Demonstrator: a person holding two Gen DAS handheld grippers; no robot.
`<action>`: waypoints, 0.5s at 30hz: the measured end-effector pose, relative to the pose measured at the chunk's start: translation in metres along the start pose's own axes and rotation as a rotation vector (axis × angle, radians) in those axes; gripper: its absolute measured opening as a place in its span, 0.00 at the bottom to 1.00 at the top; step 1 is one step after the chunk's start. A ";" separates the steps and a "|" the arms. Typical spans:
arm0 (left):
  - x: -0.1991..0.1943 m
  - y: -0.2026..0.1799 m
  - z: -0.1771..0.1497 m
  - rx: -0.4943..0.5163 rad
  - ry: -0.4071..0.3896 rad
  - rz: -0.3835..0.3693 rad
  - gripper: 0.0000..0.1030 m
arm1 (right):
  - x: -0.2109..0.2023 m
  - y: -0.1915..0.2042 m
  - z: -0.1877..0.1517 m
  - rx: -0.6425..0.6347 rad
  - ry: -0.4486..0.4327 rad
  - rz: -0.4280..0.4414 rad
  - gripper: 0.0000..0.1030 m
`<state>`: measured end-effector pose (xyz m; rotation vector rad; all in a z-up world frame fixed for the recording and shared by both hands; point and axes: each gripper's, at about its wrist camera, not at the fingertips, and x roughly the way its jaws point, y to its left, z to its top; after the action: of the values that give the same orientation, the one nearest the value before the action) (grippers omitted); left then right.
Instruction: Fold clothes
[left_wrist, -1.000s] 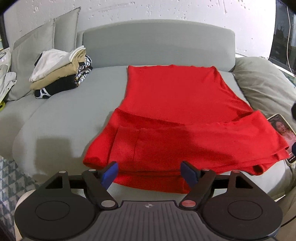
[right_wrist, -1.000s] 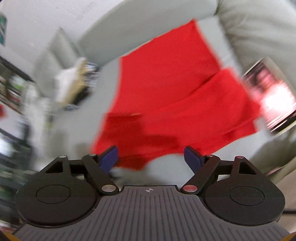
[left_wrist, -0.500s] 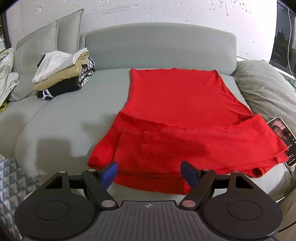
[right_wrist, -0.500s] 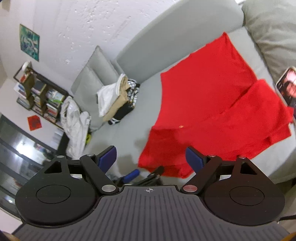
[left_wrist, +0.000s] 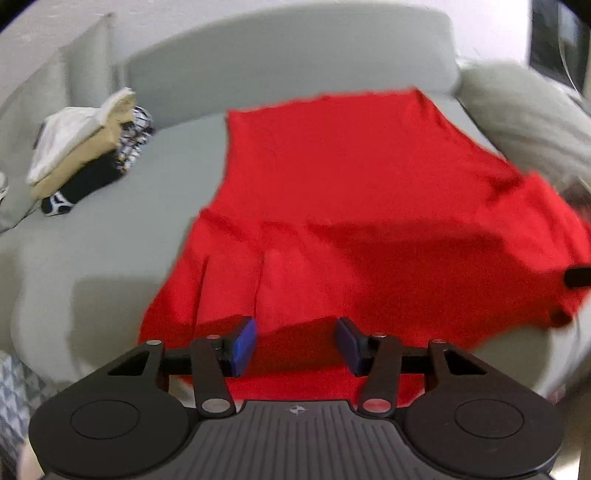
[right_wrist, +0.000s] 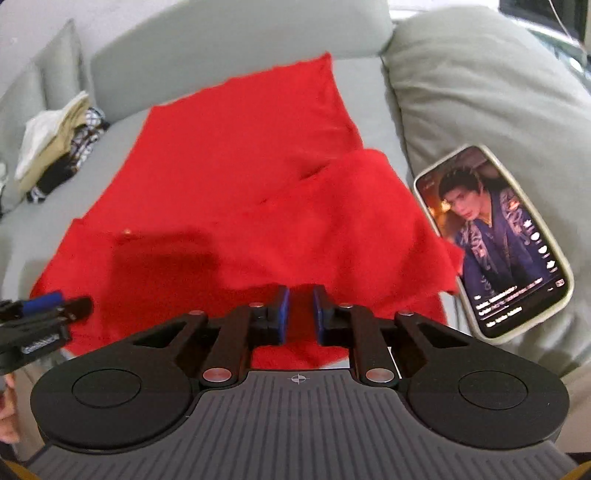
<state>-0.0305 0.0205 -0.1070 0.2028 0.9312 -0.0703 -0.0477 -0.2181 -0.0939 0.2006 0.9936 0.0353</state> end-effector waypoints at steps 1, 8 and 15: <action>-0.004 0.006 0.004 -0.008 0.023 -0.028 0.48 | -0.005 -0.002 0.001 0.005 0.037 -0.004 0.21; -0.071 0.052 0.064 -0.060 -0.168 -0.085 0.55 | -0.092 -0.005 0.052 0.026 -0.144 0.126 0.58; -0.092 0.070 0.132 -0.076 -0.238 -0.143 0.57 | -0.150 -0.002 0.120 0.031 -0.273 0.198 0.71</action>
<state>0.0296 0.0598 0.0531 0.0551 0.7088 -0.1874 -0.0300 -0.2565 0.0933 0.3236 0.7000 0.1691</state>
